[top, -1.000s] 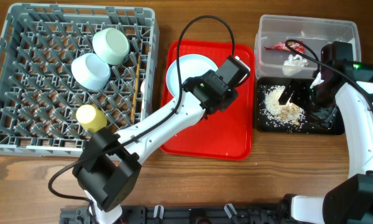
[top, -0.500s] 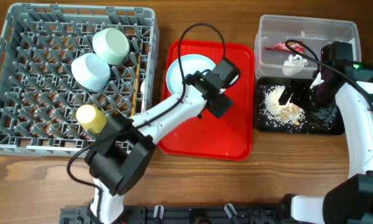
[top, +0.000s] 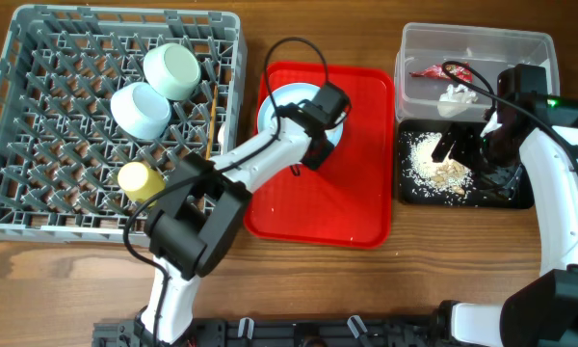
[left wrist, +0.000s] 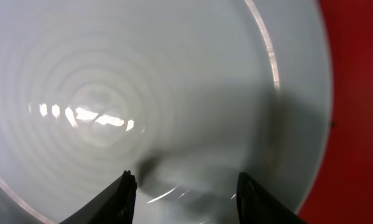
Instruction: Sort waste into correct bins and load items into the dishwasher rack
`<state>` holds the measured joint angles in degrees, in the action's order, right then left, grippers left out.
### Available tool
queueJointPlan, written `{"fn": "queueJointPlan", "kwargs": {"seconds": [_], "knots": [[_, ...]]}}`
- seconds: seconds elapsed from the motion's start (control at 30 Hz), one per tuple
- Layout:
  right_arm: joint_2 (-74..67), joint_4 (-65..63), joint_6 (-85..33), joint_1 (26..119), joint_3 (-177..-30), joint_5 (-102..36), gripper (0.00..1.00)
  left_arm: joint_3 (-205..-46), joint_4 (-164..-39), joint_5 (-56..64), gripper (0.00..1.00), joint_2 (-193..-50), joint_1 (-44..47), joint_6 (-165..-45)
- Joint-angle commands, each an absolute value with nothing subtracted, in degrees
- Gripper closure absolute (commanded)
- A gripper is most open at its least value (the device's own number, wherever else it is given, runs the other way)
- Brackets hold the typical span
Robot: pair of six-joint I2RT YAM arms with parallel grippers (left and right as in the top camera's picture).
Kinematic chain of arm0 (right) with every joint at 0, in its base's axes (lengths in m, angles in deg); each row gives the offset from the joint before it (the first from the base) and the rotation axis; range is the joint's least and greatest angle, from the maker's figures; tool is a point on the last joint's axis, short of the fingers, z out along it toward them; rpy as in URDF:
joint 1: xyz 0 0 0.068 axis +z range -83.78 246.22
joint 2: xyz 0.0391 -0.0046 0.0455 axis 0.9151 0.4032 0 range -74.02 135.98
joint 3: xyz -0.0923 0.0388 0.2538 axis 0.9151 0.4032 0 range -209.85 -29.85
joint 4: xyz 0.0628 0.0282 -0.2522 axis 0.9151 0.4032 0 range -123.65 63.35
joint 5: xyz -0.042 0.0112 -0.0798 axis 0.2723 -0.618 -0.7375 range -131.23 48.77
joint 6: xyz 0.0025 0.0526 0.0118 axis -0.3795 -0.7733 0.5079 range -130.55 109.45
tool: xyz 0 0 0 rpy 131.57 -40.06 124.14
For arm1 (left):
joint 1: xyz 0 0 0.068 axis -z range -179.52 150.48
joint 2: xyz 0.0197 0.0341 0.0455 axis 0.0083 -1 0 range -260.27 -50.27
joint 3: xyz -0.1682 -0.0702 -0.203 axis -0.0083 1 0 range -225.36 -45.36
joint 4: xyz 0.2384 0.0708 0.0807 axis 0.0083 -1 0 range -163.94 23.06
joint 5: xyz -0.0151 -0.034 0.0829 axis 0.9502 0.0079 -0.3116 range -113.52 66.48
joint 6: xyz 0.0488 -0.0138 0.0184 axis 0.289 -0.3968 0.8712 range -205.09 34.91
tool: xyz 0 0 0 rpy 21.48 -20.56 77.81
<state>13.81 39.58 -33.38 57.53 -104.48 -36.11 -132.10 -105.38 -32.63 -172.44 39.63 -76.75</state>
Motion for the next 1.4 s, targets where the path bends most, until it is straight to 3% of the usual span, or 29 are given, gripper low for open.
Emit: {"fn": "queueJointPlan", "kwargs": {"seconds": [0.0,0.17,0.27,0.33,0.77,1.03,1.37], "knots": [[12.76,39.47,-33.00,57.47,-105.60,-35.27,0.00,-131.58,-106.05,-30.68,0.49,-177.16,42.65,-76.01],[12.76,39.41,-33.03,57.47,-105.60,-35.27,0.00,-131.62,-106.36,-36.43,0.46,-177.11,43.52,-76.05],[12.76,39.41,-33.00,57.47,-105.60,-35.27,0.00,-131.75,-107.50,-37.94,0.35,-176.15,43.50,-76.07],[12.76,39.34,-33.03,57.47,-105.60,-35.25,0.00,-131.75,-107.69,-37.94,0.32,-174.64,43.50,-76.07],[12.76,39.27,-33.00,57.47,-105.60,-35.25,0.00,-131.75,-109.27,-36.65,0.38,-169.51,46.15,-76.29],[12.76,39.27,-33.03,57.47,-105.60,-35.25,0.00,-131.75,-110.45,-35.62,0.32,-164.52,46.76,-76.53],[12.76,39.65,-33.07,57.47,-105.60,-35.25,0.00,-131.12,-114.16,-20.98,0.37,-163.82,46.76,-78.04]]}}
